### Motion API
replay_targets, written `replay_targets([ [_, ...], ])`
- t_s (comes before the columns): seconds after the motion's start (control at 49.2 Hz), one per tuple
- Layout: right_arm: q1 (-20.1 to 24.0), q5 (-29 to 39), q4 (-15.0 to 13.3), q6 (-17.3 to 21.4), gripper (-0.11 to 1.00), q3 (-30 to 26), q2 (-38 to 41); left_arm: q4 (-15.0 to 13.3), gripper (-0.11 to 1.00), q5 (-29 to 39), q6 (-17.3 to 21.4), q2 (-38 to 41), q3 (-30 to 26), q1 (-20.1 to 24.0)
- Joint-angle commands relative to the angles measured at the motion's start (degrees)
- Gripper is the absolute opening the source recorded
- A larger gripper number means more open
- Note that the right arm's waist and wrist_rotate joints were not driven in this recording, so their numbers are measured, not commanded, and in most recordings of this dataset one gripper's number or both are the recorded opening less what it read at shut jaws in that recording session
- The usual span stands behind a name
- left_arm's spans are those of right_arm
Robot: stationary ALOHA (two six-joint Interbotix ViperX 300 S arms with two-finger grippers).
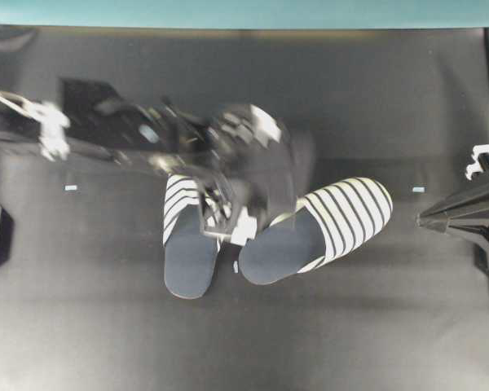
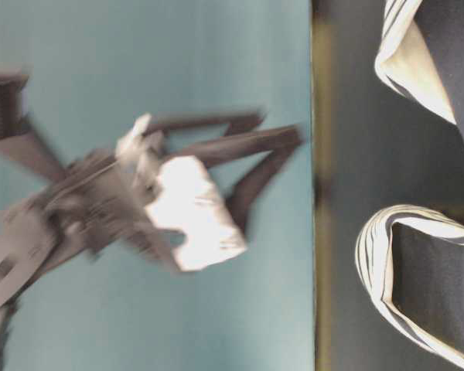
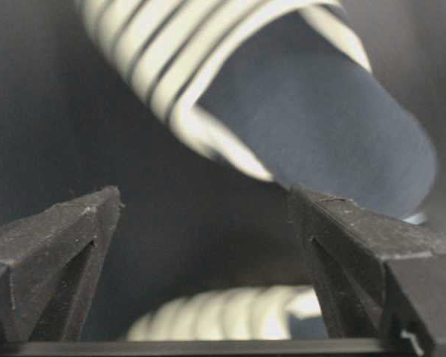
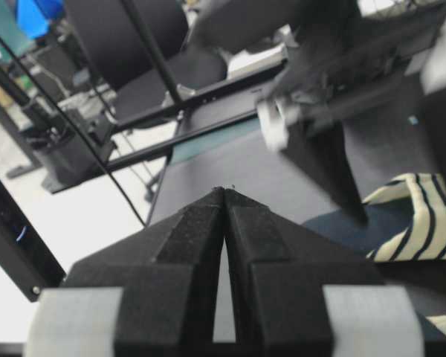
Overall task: Arrange the slippers with the left arm.
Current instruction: 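Move the left gripper over to the right striped slipper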
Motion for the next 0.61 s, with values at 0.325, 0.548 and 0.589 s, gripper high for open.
replay_targets([
  [0.325,0.0,-0.3,0.1,0.1,0.0,-0.4,-0.8,0.1,0.9,-10.5,12.6,12.7,-9.9,0.9],
  [0.548,0.0,-0.4,0.0,0.0,0.0,-0.4,-0.9,0.1,0.89,-9.5,12.3,17.8,-13.4,0.6],
  [0.589,0.0,-0.4,0.0,0.0,0.0,-0.4,-0.8,0.0,0.88,-9.1,12.3,18.3,-13.7,0.4],
])
